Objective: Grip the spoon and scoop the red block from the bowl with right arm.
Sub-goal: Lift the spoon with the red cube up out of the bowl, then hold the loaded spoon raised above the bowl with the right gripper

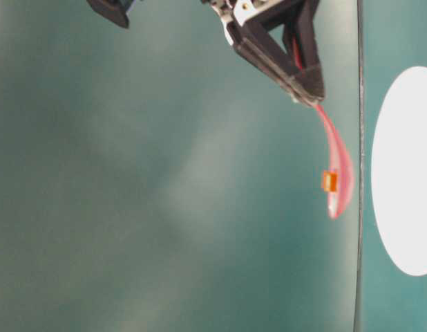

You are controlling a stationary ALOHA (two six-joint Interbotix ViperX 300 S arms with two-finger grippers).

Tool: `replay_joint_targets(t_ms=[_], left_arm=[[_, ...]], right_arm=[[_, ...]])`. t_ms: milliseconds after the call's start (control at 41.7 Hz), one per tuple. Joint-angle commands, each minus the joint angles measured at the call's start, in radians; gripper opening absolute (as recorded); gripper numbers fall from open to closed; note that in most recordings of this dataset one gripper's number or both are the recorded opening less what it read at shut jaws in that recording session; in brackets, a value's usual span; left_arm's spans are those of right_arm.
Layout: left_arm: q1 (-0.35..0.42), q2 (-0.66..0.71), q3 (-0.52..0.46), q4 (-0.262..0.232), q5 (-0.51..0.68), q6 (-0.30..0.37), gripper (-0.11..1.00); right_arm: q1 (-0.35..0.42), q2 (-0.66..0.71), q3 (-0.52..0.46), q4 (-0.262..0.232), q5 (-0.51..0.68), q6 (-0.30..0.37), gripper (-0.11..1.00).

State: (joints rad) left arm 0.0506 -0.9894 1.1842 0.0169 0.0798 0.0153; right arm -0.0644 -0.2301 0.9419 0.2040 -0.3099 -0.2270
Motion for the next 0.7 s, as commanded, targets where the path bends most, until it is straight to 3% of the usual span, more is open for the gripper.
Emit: replay_joint_targets(t_ms=[0, 671], left_arm=[[0.003, 0.015, -0.011, 0.002, -0.006, 0.002, 0.0], [0.003, 0.021, -0.009, 0.002, -0.005, -0.003, 0.0]], right_arm=[[0.003, -0.051, -0.009, 0.002, 0.009, 0.002, 0.24], [0.003, -0.17, -0.046, 0.005, 0.16, 0.003, 0.24]])
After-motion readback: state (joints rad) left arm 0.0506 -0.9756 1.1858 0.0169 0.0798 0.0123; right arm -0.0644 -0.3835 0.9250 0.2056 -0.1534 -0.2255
